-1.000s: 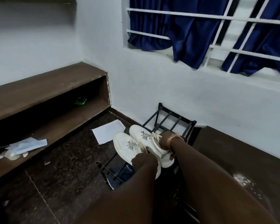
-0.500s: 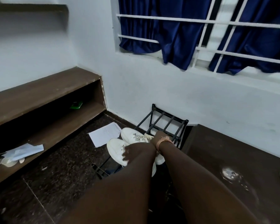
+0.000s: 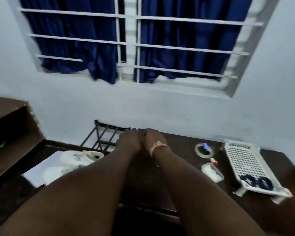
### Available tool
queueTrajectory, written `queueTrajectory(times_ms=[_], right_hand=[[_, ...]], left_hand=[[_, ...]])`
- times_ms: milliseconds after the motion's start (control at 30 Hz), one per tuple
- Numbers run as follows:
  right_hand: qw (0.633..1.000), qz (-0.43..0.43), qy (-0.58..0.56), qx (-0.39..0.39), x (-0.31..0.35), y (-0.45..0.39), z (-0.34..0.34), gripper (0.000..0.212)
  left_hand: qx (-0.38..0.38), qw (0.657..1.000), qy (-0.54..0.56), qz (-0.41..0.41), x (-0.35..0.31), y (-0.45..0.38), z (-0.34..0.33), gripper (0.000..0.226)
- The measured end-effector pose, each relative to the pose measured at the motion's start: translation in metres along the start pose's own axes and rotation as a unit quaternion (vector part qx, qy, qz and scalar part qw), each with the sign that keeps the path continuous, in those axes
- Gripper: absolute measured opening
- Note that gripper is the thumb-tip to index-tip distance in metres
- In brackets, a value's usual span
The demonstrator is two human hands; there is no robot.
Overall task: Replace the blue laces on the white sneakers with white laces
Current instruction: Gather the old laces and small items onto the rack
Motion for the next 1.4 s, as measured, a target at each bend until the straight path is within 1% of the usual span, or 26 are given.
queueTrajectory(times_ms=[33, 100, 133, 233, 300, 367, 400, 467, 500, 600, 633, 667, 733, 767, 800, 867, 933, 1000, 1133, 1233, 1333, 1400], right_hand=[[1.0, -0.015, 0.008, -0.009, -0.017, 0.011, 0.018, 0.027], [0.998, -0.045, 0.029, -0.033, -0.059, 0.031, 0.052, 0.024], [0.997, -0.057, 0.032, -0.047, -0.078, 0.04, 0.065, 0.024], [0.99, -0.121, 0.031, -0.061, -0.143, 0.069, 0.094, 0.025], [0.981, -0.175, 0.023, -0.078, -0.185, 0.085, 0.1, 0.033], [0.966, -0.236, -0.015, -0.101, -0.229, 0.105, 0.103, 0.046], [0.957, -0.267, -0.03, -0.11, -0.251, 0.113, 0.103, 0.046], [0.937, -0.323, -0.071, -0.109, -0.278, 0.13, 0.1, 0.032], [0.927, -0.347, -0.09, -0.11, -0.291, 0.135, 0.096, 0.03], [0.903, -0.4, -0.126, -0.091, -0.321, 0.14, 0.077, 0.046], [0.899, -0.404, -0.142, -0.089, -0.326, 0.139, 0.07, 0.048], [0.894, -0.41, -0.161, -0.085, -0.332, 0.136, 0.063, 0.049], [0.884, -0.417, -0.196, -0.082, -0.338, 0.132, 0.056, 0.051], [0.878, -0.424, -0.207, -0.085, -0.34, 0.131, 0.054, 0.052], [0.87, -0.435, -0.215, -0.086, -0.343, 0.13, 0.05, 0.052], [0.86, -0.453, -0.216, -0.093, -0.35, 0.129, 0.049, 0.046], [0.861, -0.455, -0.206, -0.094, -0.351, 0.126, 0.052, 0.034], [0.866, -0.449, -0.199, -0.096, -0.349, 0.122, 0.062, 0.026], [0.884, -0.414, -0.164, -0.139, -0.354, 0.101, 0.105, 0.03], [0.891, -0.4, -0.142, -0.161, -0.379, 0.084, 0.135, 0.027], [0.884, -0.404, -0.136, -0.194, -0.407, 0.076, 0.162, 0.028], [0.874, -0.413, -0.151, -0.209, -0.429, 0.07, 0.174, 0.03]], left_hand=[[0.002, 1.0, -0.003, -0.029, -0.023, 0.001, -0.006, 0.04], [0.007, 0.997, -0.008, -0.081, -0.071, 0.003, -0.026, 0.061], [0.008, 0.995, 0.0, -0.101, -0.089, 0.005, -0.036, 0.064], [0.035, 0.988, 0.058, -0.136, -0.147, 0.018, -0.071, 0.053], [0.058, 0.986, 0.081, -0.137, -0.174, 0.027, -0.094, 0.051], [0.096, 0.982, 0.097, -0.132, -0.197, 0.034, -0.121, 0.052], [0.111, 0.979, 0.102, -0.134, -0.208, 0.035, -0.135, 0.05], [0.141, 0.975, 0.103, -0.134, -0.221, 0.038, -0.16, 0.046], [0.159, 0.974, 0.1, -0.13, -0.226, 0.038, -0.174, 0.046], [0.205, 0.968, 0.103, -0.102, -0.231, 0.032, -0.213, 0.037], [0.215, 0.966, 0.108, -0.094, -0.232, 0.029, -0.224, 0.035], [0.223, 0.964, 0.116, -0.086, -0.235, 0.022, -0.237, 0.039], [0.233, 0.961, 0.13, -0.072, -0.24, 0.011, -0.255, 0.054], [0.235, 0.961, 0.128, -0.07, -0.243, 0.008, -0.258, 0.055], [0.239, 0.96, 0.128, -0.073, -0.245, 0.005, -0.261, 0.049], [0.232, 0.961, 0.117, -0.09, -0.248, 0.0, -0.267, 0.029], [0.194, 0.969, 0.123, -0.096, -0.247, -0.003, -0.263, 0.025], [0.145, 0.977, 0.135, -0.078, -0.243, -0.004, -0.25, 0.027], [0.067, 0.977, 0.197, -0.038, -0.258, -0.014, -0.219, 0.027], [0.043, 0.969, 0.241, -0.044, -0.293, -0.022, -0.208, 0.028], [0.068, 0.959, 0.271, -0.05, -0.334, -0.032, -0.222, 0.019], [0.096, 0.956, 0.274, -0.049, -0.358, -0.042, -0.239, 0.02]])
Point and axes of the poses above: each hand's wrist, its own y-axis away from the middle knuckle, its own z-axis out of the back of the hand, x = y × z, the point moved 8 cm from there along -y, towards the middle knuckle, and after that the axes turned 3 degrees about -y, right-handed, at the moved point
